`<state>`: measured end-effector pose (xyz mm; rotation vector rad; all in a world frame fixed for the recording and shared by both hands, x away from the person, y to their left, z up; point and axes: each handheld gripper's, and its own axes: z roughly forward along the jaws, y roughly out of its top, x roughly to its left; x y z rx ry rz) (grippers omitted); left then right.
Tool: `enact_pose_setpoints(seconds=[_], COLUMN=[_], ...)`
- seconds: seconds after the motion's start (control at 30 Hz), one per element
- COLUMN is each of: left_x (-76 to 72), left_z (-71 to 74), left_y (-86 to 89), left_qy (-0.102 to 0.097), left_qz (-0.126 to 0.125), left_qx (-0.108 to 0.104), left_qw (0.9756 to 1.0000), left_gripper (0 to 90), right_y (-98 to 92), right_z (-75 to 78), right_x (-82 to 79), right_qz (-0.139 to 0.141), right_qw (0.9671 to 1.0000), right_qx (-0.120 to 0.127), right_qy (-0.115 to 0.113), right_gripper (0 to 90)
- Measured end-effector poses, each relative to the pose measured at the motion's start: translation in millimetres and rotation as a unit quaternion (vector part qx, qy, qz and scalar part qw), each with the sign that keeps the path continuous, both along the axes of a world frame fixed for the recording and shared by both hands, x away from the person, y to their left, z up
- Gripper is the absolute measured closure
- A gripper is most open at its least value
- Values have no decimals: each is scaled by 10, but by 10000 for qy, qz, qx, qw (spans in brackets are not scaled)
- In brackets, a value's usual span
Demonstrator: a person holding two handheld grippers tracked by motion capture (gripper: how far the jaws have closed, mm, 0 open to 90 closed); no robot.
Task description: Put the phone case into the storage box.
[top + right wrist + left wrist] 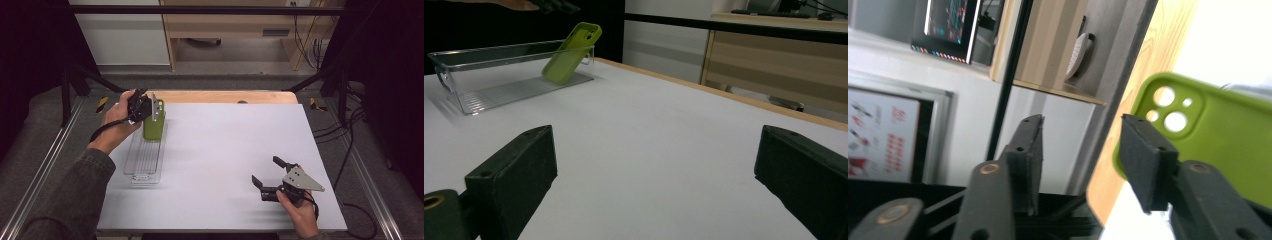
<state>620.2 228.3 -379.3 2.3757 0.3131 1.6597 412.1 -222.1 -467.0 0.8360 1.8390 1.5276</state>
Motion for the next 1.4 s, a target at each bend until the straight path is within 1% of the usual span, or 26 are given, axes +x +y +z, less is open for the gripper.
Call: enact_pose_setpoints(seconds=[0.03,0.13,0.17,0.27,0.4,0.43,0.5,0.53,0.63,0.67,0.7,0.73,0.77,0.83,0.87,0.9,0.93,0.97,1.0,1.03,1.13,1.2,1.27,1.3,1.37,1.4], left_x=[-6,-22,-27,-60,-98,-104,-109,-118,-139,-141,-136,-140,-156,-170,-174,-175,-181,-193,-204,-212,-234,-242,-246,-248,-250,-250], left_z=[3,25,30,67,92,96,93,98,105,107,104,106,109,123,133,139,142,149,156,161,168,171,176,178,177,174], left_y=[2,13,16,35,38,40,43,50,68,76,79,82,88,94,95,91,87,84,81,80,69,58,51,47,37,34], left_qy=[17,103,136,192,237,262,316,312,395,519,597,623,620,649,699,756,761,735,718,728,837,962,1048,1068,1081,1095], left_qz=[11,106,133,210,257,289,334,300,261,275,317,323,277,277,267,240,210,189,178,165,152,124,95,87,72,71], left_qx=[-51,-333,-468,-637,-903,-1001,-1153,-1223,-1511,-1614,-1666,-1704,-1811,-1928,-2018,-2067,-2070,-2042,-2063,-2126,-2294,-2459,-2575,-2606,-2604,-2632], left_qw=[10000,9993,9987,9976,9953,9942,9923,9915,9874,9851,9837,9829,9811,9787,9766,9752,9752,9760,9757,9743,9696,9644,9605,9595,9594,9585], left_gripper=[468,416,402,349,288,273,199,192,178,167,146,130,132,136,132,124,99,98,100,100,97,84,80,78,77,75], right_y=[-1,-4,-5,-11,-6,-5,-2,-1,1,2,4,5,6,6,5,6,6,8,11,10,12,15,19,22,25,25], right_z=[2,8,10,11,10,10,10,10,8,7,6,5,5,10,11,11,9,9,9,11,11,10,9,8,8,8], right_x=[-1,-5,-6,-4,-5,-6,-7,-6,-4,-4,-2,-1,0,-4,-8,-8,-9,-10,-11,-12,-18,-18,-19,-18,-19,-19], right_qz=[4,2,-1,-8,-6,-5,-1,-1,9,9,11,14,12,9,20,22,24,22,20,24,18,17,18,21,24,23], right_qw=[10000,10000,10000,10000,10000,10000,10000,10000,10000,10000,10000,10000,10000,10000,10000,10000,10000,10000,10000,10000,10000,10000,10000,10000,10000,10000], right_qx=[2,18,21,19,15,15,13,13,-2,-4,-9,-12,-10,6,-4,-14,-17,-18,-14,-21,-52,-53,-48,-51,-52,-55], right_qy=[-4,-17,-16,-18,-20,-20,-21,-22,-13,-11,-9,-5,-3,-18,-11,-13,1,0,-10,-17,-32,-27,-20,-19,-18,-18], right_gripper=[37,37,37,37,37,37,37,37,37,36,36,36,36,35,35,35,35,34,35,34,34,35,34,34,34,34])
